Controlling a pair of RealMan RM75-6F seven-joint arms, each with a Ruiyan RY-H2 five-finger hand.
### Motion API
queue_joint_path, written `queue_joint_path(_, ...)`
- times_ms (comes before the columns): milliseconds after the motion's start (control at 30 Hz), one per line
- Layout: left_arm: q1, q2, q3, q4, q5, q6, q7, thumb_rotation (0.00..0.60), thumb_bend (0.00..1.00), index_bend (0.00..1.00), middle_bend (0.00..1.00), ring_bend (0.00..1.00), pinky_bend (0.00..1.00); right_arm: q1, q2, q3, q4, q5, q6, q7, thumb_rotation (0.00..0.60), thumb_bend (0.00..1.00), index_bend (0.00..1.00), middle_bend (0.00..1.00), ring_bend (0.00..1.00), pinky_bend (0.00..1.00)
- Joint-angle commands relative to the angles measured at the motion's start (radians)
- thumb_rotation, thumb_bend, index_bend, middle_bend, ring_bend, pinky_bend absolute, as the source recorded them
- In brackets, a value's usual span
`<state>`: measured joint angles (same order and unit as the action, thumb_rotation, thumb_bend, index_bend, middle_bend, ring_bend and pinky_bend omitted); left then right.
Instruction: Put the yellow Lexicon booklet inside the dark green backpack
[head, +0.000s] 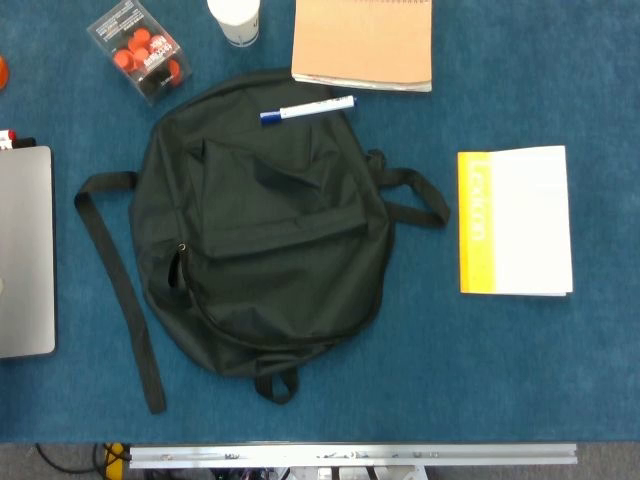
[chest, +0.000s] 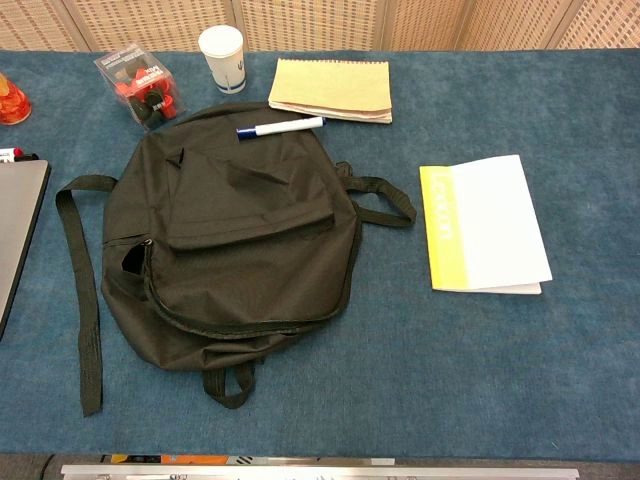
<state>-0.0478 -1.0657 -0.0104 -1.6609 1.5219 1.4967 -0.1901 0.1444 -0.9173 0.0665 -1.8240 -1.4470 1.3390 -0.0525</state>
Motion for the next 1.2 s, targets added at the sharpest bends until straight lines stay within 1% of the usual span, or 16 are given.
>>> queue_joint_path(33, 0.001, 0.001, 0.001, 0.002, 0.001, 0.001, -0.004, 0.600, 0.20, 0.22, 0.13, 0.08, 0.03, 0.033, 0.013, 0.009, -0.015, 0.032, -0.057, -0.010, 0.600, 0.05, 0.52, 0.51, 0.37, 0.53)
queue_joint_path(200, 0.005, 0.002, 0.002, 0.005, 0.002, 0.005, -0.011, 0.600, 0.20, 0.22, 0.13, 0.08, 0.03, 0.070, 0.008, 0.019, -0.006, 0.078, -0.123, -0.025, 0.600, 0.05, 0.45, 0.50, 0.37, 0.52)
queue_joint_path(300, 0.007, 0.002, 0.004, 0.005, 0.003, 0.007, -0.012, 0.600, 0.20, 0.22, 0.13, 0.08, 0.03, 0.085, 0.004, 0.021, -0.001, 0.106, -0.155, -0.035, 0.600, 0.05, 0.37, 0.47, 0.35, 0.50)
queue_joint_path(333, 0.006, 0.001, 0.005, 0.005, 0.002, 0.002, -0.010, 0.600, 0.20, 0.22, 0.13, 0.08, 0.03, 0.115, 0.000, 0.019, 0.012, 0.140, -0.223, -0.051, 0.600, 0.04, 0.34, 0.46, 0.34, 0.49)
queue_joint_path(367, 0.005, 0.001, 0.006, 0.003, 0.003, 0.001, -0.009, 0.600, 0.20, 0.22, 0.13, 0.08, 0.03, 0.131, 0.001, 0.020, 0.017, 0.159, -0.254, -0.061, 0.600, 0.04, 0.32, 0.45, 0.33, 0.47)
queue_joint_path(467, 0.004, 0.001, 0.006, -0.001, 0.005, 0.000, -0.004, 0.600, 0.20, 0.22, 0.13, 0.08, 0.03, 0.168, -0.003, 0.022, 0.022, 0.210, -0.324, -0.087, 0.600, 0.05, 0.24, 0.39, 0.28, 0.43)
queue_joint_path(600, -0.001, 0.001, 0.005, -0.008, 0.006, -0.007, 0.007, 0.600, 0.20, 0.22, 0.13, 0.08, 0.03, 0.208, -0.015, 0.018, 0.039, 0.256, -0.396, -0.115, 0.600, 0.07, 0.20, 0.39, 0.27, 0.41)
queue_joint_path(700, -0.004, 0.000, 0.006, -0.012, 0.004, -0.014, 0.016, 0.600, 0.20, 0.22, 0.13, 0.08, 0.03, 0.239, -0.034, 0.015, 0.054, 0.293, -0.439, -0.144, 0.600, 0.25, 0.16, 0.38, 0.25, 0.38)
queue_joint_path(867, -0.006, -0.002, 0.007, -0.018, 0.002, -0.022, 0.023, 0.600, 0.20, 0.22, 0.13, 0.08, 0.03, 0.294, -0.076, 0.017, 0.078, 0.349, -0.510, -0.166, 0.600, 0.42, 0.14, 0.38, 0.24, 0.36)
queue_joint_path(967, -0.007, -0.002, 0.006, -0.017, -0.002, -0.023, 0.023, 0.600, 0.20, 0.22, 0.13, 0.08, 0.03, 0.328, -0.098, 0.015, 0.092, 0.386, -0.550, -0.185, 0.600, 0.46, 0.11, 0.40, 0.24, 0.35)
queue_joint_path(1200, -0.011, -0.006, 0.009, -0.012, -0.004, -0.035, 0.022, 0.600, 0.20, 0.22, 0.13, 0.08, 0.03, 0.386, -0.152, 0.003, 0.132, 0.463, -0.593, -0.232, 0.600, 0.52, 0.11, 0.40, 0.24, 0.35)
